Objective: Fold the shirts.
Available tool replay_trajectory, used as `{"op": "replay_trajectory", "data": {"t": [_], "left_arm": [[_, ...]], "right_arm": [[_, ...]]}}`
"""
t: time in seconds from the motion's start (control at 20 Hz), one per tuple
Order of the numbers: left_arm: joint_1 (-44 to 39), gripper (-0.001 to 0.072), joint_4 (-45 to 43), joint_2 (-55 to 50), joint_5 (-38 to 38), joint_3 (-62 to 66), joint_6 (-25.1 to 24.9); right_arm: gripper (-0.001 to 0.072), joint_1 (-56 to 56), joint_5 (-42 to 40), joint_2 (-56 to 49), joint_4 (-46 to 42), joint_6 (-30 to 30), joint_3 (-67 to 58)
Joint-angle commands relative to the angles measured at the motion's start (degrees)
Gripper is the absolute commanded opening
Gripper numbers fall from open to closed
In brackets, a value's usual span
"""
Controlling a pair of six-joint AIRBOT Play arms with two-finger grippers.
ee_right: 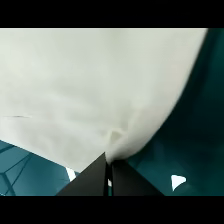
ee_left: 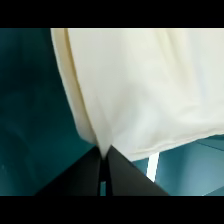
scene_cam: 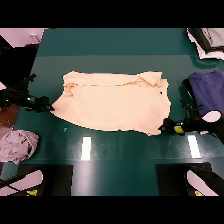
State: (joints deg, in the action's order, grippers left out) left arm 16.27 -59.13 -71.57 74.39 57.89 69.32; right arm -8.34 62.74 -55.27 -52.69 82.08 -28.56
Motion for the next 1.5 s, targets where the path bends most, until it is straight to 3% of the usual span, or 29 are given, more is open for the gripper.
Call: {"op": "replay_trajectory", "data": {"t": [0.0,0.3,0.5,0.6,0.8,1.05,1.2,1.45], "left_arm": [[0.00,0.0024,1.07,3.48,-0.92,5.70,1.40],[0.00,0.0025,1.14,12.11,-0.85,39.78,6.14],[0.00,0.0025,1.18,15.13,-0.44,62.88,7.48],[0.00,0.0025,1.36,17.84,-2.34,68.30,8.59],[0.00,0.0024,3.82,24.57,-5.40,68.41,8.68],[0.00,0.0024,5.27,24.17,-4.90,61.27,8.74],[0.00,0.0024,5.09,20.81,-1.33,50.14,8.90],[0.00,0.0024,5.11,6.45,6.25,34.62,8.72]], "right_arm": [[0.0018,0.61,1.07,2.62,0.20,-0.52,-8.09],[0.0018,0.61,-1.25,8.22,-0.02,-0.61,-44.81],[0.0018,0.61,0.90,7.85,-8.11,-0.70,-70.18],[0.0017,0.61,4.42,7.85,-13.66,0.55,-80.81],[0.0017,0.61,14.25,7.87,-26.05,5.51,-94.31],[0.0016,0.61,20.13,5.55,-29.68,6.40,-91.54],[0.0016,0.61,25.88,-2.27,-29.77,6.38,-84.94],[0.0016,0.90,34.21,-22.14,-29.38,6.49,-81.88]]}}
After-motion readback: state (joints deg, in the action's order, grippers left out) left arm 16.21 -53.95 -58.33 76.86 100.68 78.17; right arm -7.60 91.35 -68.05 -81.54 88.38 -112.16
